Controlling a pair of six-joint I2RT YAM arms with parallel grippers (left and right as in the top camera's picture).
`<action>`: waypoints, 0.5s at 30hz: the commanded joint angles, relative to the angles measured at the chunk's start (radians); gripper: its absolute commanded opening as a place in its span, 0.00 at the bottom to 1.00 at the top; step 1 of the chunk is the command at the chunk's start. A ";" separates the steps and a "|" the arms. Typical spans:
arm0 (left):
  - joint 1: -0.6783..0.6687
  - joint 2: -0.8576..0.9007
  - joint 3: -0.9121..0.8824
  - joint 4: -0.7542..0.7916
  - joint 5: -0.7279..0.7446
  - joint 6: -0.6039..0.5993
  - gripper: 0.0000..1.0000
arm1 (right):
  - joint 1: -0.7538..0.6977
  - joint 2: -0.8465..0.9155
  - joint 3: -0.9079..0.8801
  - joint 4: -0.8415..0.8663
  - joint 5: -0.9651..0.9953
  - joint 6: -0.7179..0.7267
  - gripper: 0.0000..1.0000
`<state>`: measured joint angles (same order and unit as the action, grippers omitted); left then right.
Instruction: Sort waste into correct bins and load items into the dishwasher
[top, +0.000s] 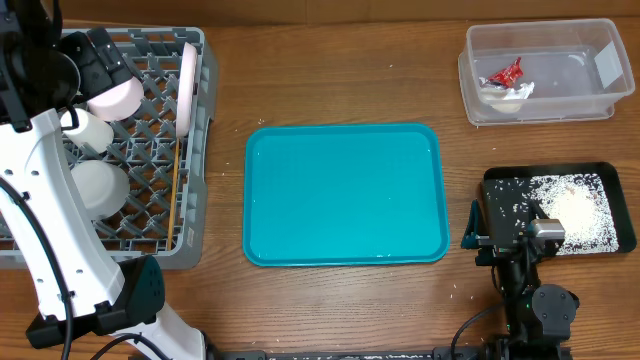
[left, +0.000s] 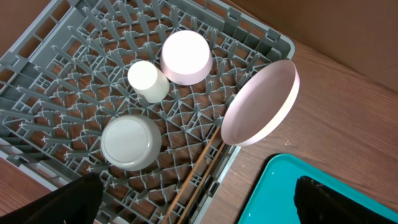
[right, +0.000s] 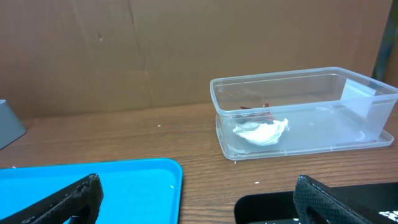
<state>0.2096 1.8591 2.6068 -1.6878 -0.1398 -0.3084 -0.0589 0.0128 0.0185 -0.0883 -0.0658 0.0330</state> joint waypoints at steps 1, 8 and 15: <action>-0.001 -0.029 0.014 -0.002 -0.021 0.002 1.00 | -0.004 -0.010 -0.010 0.007 0.010 -0.003 1.00; -0.002 -0.103 -0.034 -0.002 0.041 0.017 1.00 | -0.004 -0.010 -0.010 0.008 0.009 -0.004 1.00; -0.024 -0.274 -0.385 0.022 0.039 0.016 1.00 | -0.004 -0.010 -0.010 0.007 0.009 -0.004 1.00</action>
<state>0.2031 1.6604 2.3672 -1.6814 -0.1165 -0.3073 -0.0589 0.0128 0.0185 -0.0879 -0.0658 0.0326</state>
